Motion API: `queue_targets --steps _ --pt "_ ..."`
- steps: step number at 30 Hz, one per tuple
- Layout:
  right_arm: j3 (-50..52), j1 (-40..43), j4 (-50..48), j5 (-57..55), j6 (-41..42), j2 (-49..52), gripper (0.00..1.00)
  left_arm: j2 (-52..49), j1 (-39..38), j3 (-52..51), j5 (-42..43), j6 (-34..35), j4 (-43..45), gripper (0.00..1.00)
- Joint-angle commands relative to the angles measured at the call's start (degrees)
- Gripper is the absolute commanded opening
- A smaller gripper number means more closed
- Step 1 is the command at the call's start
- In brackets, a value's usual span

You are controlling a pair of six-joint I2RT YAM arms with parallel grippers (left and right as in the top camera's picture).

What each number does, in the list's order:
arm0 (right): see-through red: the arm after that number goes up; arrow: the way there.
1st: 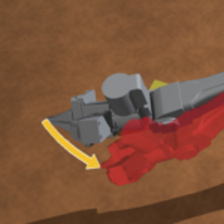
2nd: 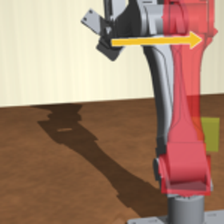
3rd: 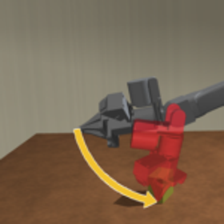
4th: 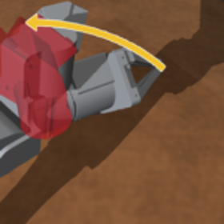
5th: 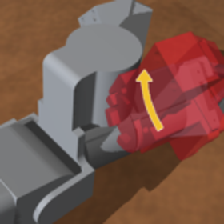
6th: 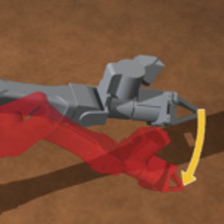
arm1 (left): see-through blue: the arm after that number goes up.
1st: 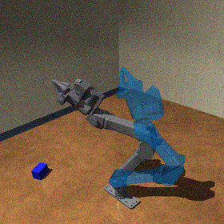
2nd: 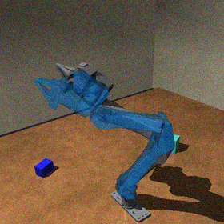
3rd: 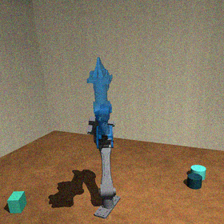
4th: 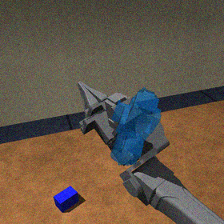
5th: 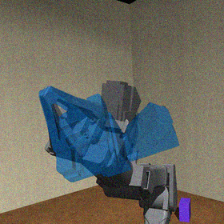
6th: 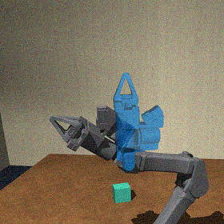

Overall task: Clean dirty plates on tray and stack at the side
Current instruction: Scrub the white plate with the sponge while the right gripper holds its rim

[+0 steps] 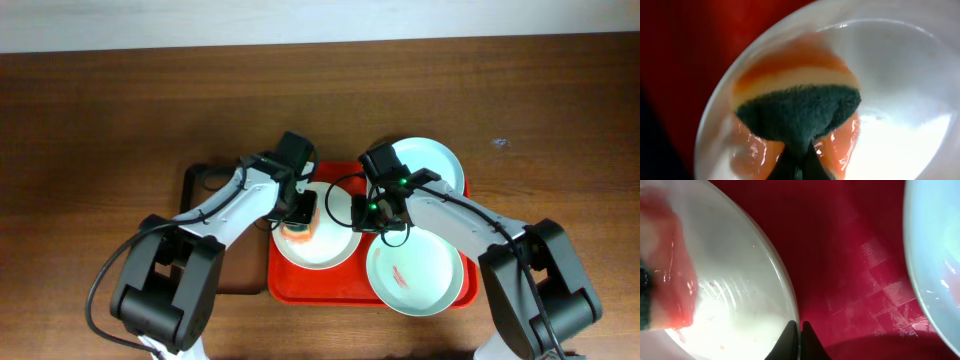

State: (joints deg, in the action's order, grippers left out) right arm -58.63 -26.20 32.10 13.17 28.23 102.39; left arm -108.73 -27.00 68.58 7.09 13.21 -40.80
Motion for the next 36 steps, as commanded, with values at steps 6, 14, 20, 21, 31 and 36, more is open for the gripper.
queue_targets --steps 6,14,20,21,31,36 --pt "0.7 -0.8 0.0 -0.2 -0.3 0.2 0.04 4.3 3.6 6.0 21.2 1.3 -1.3 0.0" --pt "0.7 -0.8 0.0 -0.2 -0.3 0.2 0.04 0.0 -0.2 3.7 -3.9 1.4 -4.6 0.0" --pt "0.7 -0.8 -0.1 -0.2 -0.3 0.2 0.04 -7.1 -0.2 4.0 13.6 -2.9 -5.3 0.0" --pt "0.7 -0.8 -0.1 -0.2 -0.3 0.2 0.04 -6.6 -0.2 4.6 19.5 -4.8 -5.1 0.0" --pt "0.7 -0.8 -0.1 -0.2 -0.3 0.2 0.04 0.8 0.3 6.3 -3.1 -3.6 -7.0 0.0" --pt "0.7 -0.8 -0.1 -0.2 -0.3 0.2 0.04 -0.3 0.2 -1.2 -1.9 0.5 -1.5 0.0"
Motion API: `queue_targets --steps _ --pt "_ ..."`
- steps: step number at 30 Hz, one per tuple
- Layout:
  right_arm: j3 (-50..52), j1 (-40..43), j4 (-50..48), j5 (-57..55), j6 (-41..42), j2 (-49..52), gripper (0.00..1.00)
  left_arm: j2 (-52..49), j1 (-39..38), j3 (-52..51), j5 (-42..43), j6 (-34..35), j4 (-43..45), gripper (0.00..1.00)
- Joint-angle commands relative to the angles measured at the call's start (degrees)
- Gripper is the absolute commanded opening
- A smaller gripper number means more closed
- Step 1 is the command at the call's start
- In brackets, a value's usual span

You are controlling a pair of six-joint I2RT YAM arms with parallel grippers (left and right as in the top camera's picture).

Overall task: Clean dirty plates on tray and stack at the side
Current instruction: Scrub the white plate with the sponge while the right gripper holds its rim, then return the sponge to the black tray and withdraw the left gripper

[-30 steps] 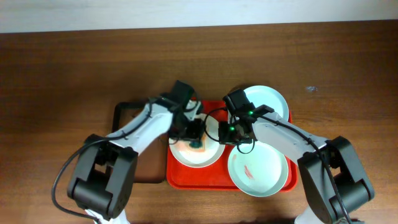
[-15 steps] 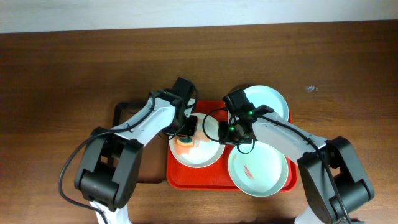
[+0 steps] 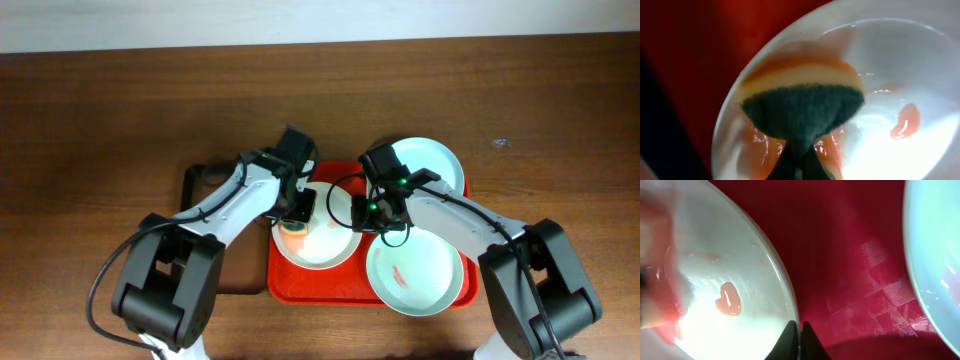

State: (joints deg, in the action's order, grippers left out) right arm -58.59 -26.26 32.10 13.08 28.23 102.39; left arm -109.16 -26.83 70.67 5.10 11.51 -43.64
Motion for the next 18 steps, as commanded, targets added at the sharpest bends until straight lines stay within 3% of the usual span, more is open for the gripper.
queue_targets --steps 1,5,6,9,11,13,18 --pt "0.7 -0.7 -0.1 -0.1 -0.3 0.2 0.04 0.0 0.0 -4.9 1.8 2.2 2.1 0.0" --pt "0.7 -0.7 -0.2 -0.1 -0.3 0.2 0.04 0.0 0.0 -6.4 22.8 1.7 2.6 0.0" --pt "0.7 -0.7 -0.2 -0.1 -0.3 0.2 0.04 0.3 0.1 -5.1 24.6 1.7 2.4 0.0" --pt "0.7 -0.7 -0.2 -0.2 -0.3 0.2 0.04 5.0 2.8 0.0 20.2 1.7 0.4 0.0" --pt "0.7 -0.7 -0.2 -0.2 -0.3 0.2 0.04 8.8 3.8 0.7 8.7 1.7 -1.0 0.0" --pt "0.7 -0.7 -0.2 -0.2 -0.3 0.2 0.04 8.2 3.1 -0.3 2.5 1.8 -1.6 0.0" --pt "0.7 -0.7 -0.3 -0.3 -0.3 0.2 0.04 0.1 2.5 -4.3 5.0 2.2 2.3 0.0"
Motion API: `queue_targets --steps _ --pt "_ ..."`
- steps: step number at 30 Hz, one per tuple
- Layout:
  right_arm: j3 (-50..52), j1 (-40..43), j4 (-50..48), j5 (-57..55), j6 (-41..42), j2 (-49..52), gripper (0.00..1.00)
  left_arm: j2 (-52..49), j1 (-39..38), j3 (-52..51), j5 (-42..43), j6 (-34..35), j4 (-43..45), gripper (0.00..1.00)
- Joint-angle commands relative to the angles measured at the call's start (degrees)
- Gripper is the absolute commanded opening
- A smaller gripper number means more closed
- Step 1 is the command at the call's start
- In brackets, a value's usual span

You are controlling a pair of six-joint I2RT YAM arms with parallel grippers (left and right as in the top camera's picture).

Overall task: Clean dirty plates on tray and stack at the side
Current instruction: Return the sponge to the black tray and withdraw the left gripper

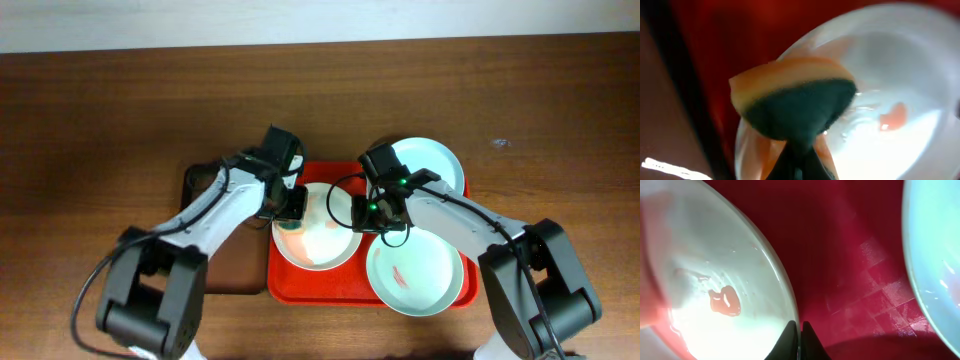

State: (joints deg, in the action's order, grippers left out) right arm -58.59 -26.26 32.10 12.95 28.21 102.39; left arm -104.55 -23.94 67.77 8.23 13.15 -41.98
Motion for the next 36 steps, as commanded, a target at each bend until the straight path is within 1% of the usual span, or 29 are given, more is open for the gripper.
queue_targets --steps 1,4,5,6,7,9,11,13,14,15,16,18,20,22,23,24,25,26,27,28,29,31,32,33,34,35,36 --pt "0.7 -0.7 -0.3 -0.1 -0.3 0.2 0.04 -6.1 -1.4 -1.4 6.5 0.5 1.4 0.0" --pt "0.7 -0.7 -0.4 -0.1 -0.3 0.2 0.04 -5.9 -3.5 -1.3 18.8 0.5 2.3 0.0" --pt "0.7 -0.7 -0.4 -0.1 -0.3 0.2 0.04 -5.7 -3.5 -0.7 24.7 0.5 2.3 0.0" --pt "0.7 -0.7 -0.4 -0.1 -0.3 0.2 0.04 -4.5 -2.9 0.3 26.5 0.5 2.1 0.0" --pt "0.7 -0.7 -0.4 -0.1 -0.3 0.2 0.04 -2.2 -1.7 1.2 25.2 0.5 1.4 0.0" --pt "0.7 -0.7 -0.2 -0.1 -0.3 0.2 0.04 3.4 2.3 2.4 17.8 0.5 -2.1 0.0" --pt "0.7 -0.7 -0.2 -0.1 -0.3 0.2 0.04 9.7 7.2 2.6 13.5 0.2 -5.6 0.0" --pt "0.7 -0.7 -0.2 -0.1 -0.3 0.2 0.04 13.9 11.2 2.6 3.5 -0.9 -10.6 0.0" --pt "0.7 -0.7 -0.2 -0.1 -0.3 0.2 0.04 14.2 12.0 2.6 -3.6 -1.0 -13.5 0.0" --pt "0.7 -0.7 -0.2 -0.1 -0.3 0.2 0.04 14.0 12.0 2.4 -8.3 -1.0 -15.6 0.0" --pt "0.7 -0.7 -0.2 -0.1 -0.3 0.2 0.04 13.8 12.0 1.6 -10.9 -1.0 -17.2 0.0" --pt "0.7 -0.7 -0.2 -0.1 -0.3 0.2 0.04 13.8 12.0 -2.7 -11.1 -1.0 -15.7 0.0" --pt "0.7 -0.7 0.0 -0.1 -0.3 0.2 0.05 13.8 12.0 -11.7 -11.3 -1.0 -8.6 0.0" --pt "0.7 -0.7 0.0 -0.1 -0.3 0.2 0.05 13.8 12.0 -17.6 -11.3 -1.0 -3.4 0.0" --pt "0.7 -0.7 0.0 -0.1 -0.3 0.2 0.05 13.8 12.0 -18.6 -11.3 -1.0 -2.8 0.01" --pt "0.7 -0.7 0.0 -0.1 -0.3 0.2 0.05 13.8 12.0 -18.7 -11.3 -1.0 -2.8 0.04" --pt "0.7 -0.7 0.0 -0.1 -0.3 0.2 0.05 13.8 12.0 -18.6 -11.0 -1.0 -2.7 0.5" --pt "0.7 -0.7 0.0 -0.1 -0.3 0.2 0.05 13.9 12.0 -17.6 -10.6 -1.0 -4.1 0.76" --pt "0.7 -0.7 0.0 -0.1 -0.3 0.2 0.06 14.4 12.0 -14.4 -10.6 -1.0 -7.3 0.77" --pt "0.7 -0.7 0.0 -0.1 -0.3 0.2 0.1 15.3 12.0 -11.4 -10.6 -1.0 -9.6 0.76" --pt "0.7 -0.7 0.0 -0.1 -0.3 0.2 0.11 17.3 12.0 -7.4 -10.6 -0.7 -12.4 0.77" --pt "0.7 -0.7 0.0 -0.1 -0.3 0.2 0.14 23.7 12.0 -0.6 -10.6 0.0 -16.8 0.78" --pt "0.7 -0.7 0.0 -0.1 -0.3 0.2 0.15 27.1 12.0 0.9 -10.6 0.4 -17.5 0.82" --pt "0.7 -0.7 0.0 -0.1 -0.3 0.2 0.15 30.6 12.2 1.1 -11.6 0.7 -17.5 0.99" --pt "0.7 -0.7 0.0 -0.1 -0.3 0.2 0.16 33.3 12.6 1.1 -13.0 1.5 -18.0 0.99" --pt "0.7 -0.7 0.0 -0.1 -0.3 0.2 0.18 38.5 14.5 1.1 -15.8 4.4 -19.0 0.99" --pt "0.7 -0.7 0.0 -0.1 -0.3 0.2 0.19 41.0 16.3 1.1 -16.8 4.4 -18.9 0.99"
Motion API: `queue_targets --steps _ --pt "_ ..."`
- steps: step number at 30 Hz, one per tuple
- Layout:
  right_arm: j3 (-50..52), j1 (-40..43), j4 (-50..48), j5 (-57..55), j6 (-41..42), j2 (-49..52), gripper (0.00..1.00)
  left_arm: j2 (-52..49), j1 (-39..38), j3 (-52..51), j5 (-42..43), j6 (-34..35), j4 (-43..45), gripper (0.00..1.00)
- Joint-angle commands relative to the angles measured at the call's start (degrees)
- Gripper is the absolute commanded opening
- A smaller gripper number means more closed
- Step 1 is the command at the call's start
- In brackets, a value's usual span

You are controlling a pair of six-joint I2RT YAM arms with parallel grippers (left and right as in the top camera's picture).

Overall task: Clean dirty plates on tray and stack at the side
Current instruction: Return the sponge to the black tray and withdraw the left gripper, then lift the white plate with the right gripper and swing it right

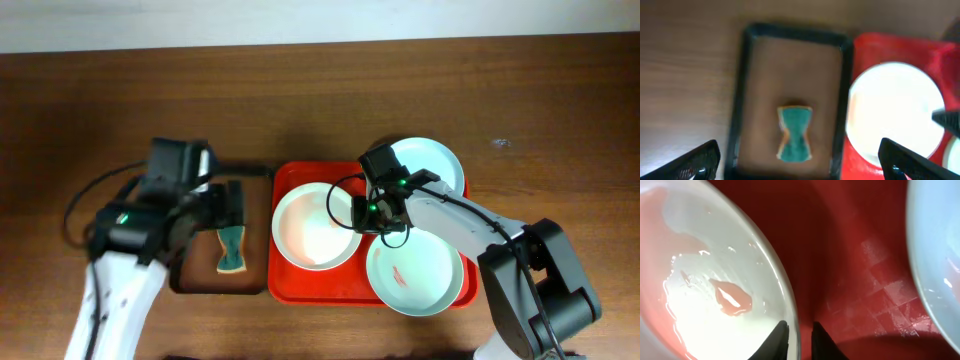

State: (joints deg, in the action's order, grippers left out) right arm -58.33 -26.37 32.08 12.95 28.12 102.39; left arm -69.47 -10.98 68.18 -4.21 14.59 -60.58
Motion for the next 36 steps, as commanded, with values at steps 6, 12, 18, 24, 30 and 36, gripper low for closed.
queue_targets --steps 6,12,18,24,30,36 --pt "0.4 -0.6 0.0 -0.1 -0.2 0.2 0.04 8.6 4.7 0.7 -4.4 3.0 -0.4 0.99" --pt "-6.1 0.5 7.9 -0.1 -0.2 -3.5 0.04 8.6 4.7 0.7 -4.4 3.0 -0.4 0.99" --pt "-22.1 0.6 28.4 -4.6 -0.6 -5.3 0.04 8.6 4.7 0.7 -4.4 3.0 -0.4 0.99" --pt "-28.9 -1.9 25.3 -5.3 2.9 -5.3 0.04 8.6 4.7 0.7 -4.4 3.0 -0.4 0.99" --pt "-28.9 -12.9 14.2 -20.9 8.8 -1.5 0.04 8.6 4.7 0.7 -4.4 3.0 -0.4 0.99" --pt "-28.9 -21.3 2.1 -32.6 -9.2 1.9 0.04 8.6 4.7 0.7 -4.4 3.0 -0.4 0.99"
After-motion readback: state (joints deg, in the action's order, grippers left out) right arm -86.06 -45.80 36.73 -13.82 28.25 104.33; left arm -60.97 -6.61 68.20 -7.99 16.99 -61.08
